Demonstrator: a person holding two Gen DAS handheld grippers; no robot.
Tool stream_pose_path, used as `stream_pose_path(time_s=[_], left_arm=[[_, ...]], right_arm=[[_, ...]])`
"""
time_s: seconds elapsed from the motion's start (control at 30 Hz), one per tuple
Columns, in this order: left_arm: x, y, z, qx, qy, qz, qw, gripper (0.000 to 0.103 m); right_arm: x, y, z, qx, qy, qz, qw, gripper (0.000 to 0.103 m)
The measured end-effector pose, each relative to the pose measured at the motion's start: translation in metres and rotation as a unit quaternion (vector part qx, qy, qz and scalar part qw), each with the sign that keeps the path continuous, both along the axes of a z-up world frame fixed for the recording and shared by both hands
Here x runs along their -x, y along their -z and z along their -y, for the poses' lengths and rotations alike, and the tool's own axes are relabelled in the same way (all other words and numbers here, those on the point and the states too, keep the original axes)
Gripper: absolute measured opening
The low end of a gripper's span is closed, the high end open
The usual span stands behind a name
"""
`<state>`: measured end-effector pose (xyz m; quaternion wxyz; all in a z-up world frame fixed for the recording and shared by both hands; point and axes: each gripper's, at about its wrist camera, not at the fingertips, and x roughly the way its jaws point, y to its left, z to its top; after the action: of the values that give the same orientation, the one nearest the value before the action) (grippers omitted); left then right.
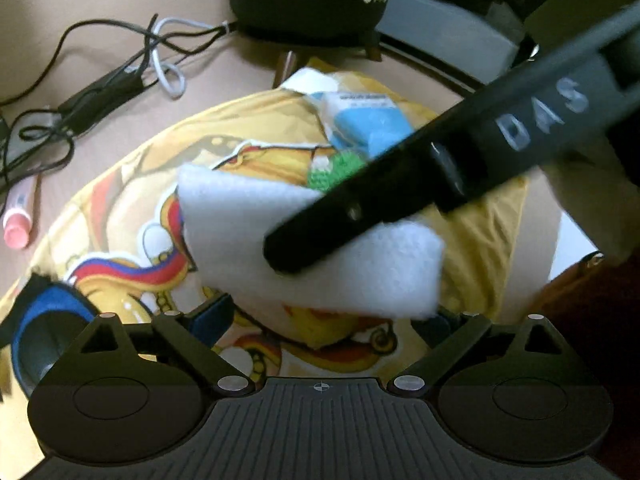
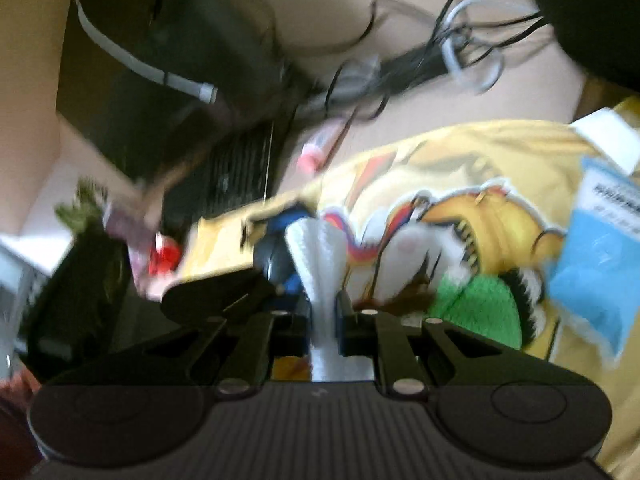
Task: Clean container
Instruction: 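Close the left gripper on the crocheted doll and lift it, then wipe the doll with the towel in the right gripper while the left gripper holds it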
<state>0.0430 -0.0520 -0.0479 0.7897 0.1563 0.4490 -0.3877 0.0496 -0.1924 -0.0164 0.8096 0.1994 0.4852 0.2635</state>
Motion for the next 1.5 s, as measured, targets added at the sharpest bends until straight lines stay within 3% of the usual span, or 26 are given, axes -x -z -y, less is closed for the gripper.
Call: stream_pose_path(time_s=[0.13,0.27,0.5,0.73,0.77,0.8,0.83,0.9,0.97,1.0,1.07,1.17,1.23,1.3,1.5], left_arm=[[-0.002,0.003,0.002,0.010,-0.009,-0.005,0.9999,0.098],[0.001,-0.002,0.005,0.015,-0.008,-0.001,0.9999,0.098],[-0.014,-0.006,0.003,0.054,-0.028,-0.024,0.9978,0.101],[-0.043,0.009,0.003,0.095,-0.096,-0.047,0.9897,0.101],[-0.045,0.010,0.002,0.100,-0.104,-0.046,0.9885,0.096],[-0.046,0.009,0.002,0.102,-0.106,-0.040,0.9883,0.083],[-0.044,0.005,0.003,0.096,-0.098,-0.022,0.9903,0.077],[-0.038,-0.003,0.006,0.079,-0.079,0.023,0.9935,0.076],[-0.026,-0.013,0.014,0.026,-0.045,0.121,0.9913,0.076],[-0.019,-0.014,0.018,-0.006,-0.022,0.178,0.9837,0.076],[-0.006,-0.015,0.027,-0.068,0.021,0.280,0.9575,0.077],[0.007,-0.001,0.036,-0.133,0.067,0.344,0.9269,0.078],[0.012,0.004,0.037,-0.131,0.073,0.330,0.9321,0.077],[0.016,0.005,0.036,-0.110,0.075,0.293,0.9469,0.074],[0.020,-0.010,0.025,-0.038,0.032,0.215,0.9753,0.079]], right_arm=[[0.007,-0.009,0.003,0.043,-0.006,0.023,0.999,0.013],[0.008,-0.013,0.014,0.095,0.023,0.039,0.994,0.017],[0.007,-0.005,0.035,0.110,0.057,0.032,0.992,0.017],[0.008,0.003,0.059,0.103,0.115,0.010,0.988,0.017],[0.008,0.003,0.062,0.102,0.122,0.009,0.987,0.017],[0.008,0.003,0.065,0.100,0.129,0.008,0.987,0.017],[0.008,0.002,0.067,0.099,0.135,0.009,0.986,0.017],[0.006,-0.002,0.070,0.096,0.143,0.015,0.985,0.017],[0.002,-0.008,0.068,0.092,0.142,0.026,0.985,0.017],[-0.002,-0.013,0.065,0.089,0.140,0.034,0.986,0.014],[-0.010,-0.023,0.057,0.078,0.131,0.055,0.987,0.014],[-0.022,-0.037,0.041,0.047,0.111,0.083,0.989,0.014],[-0.032,-0.039,0.028,0.022,0.090,0.092,0.991,0.014],[-0.043,-0.032,0.015,0.015,0.068,0.086,0.994,0.014],[-0.054,0.006,0.002,0.064,0.045,0.034,0.996,0.014]])
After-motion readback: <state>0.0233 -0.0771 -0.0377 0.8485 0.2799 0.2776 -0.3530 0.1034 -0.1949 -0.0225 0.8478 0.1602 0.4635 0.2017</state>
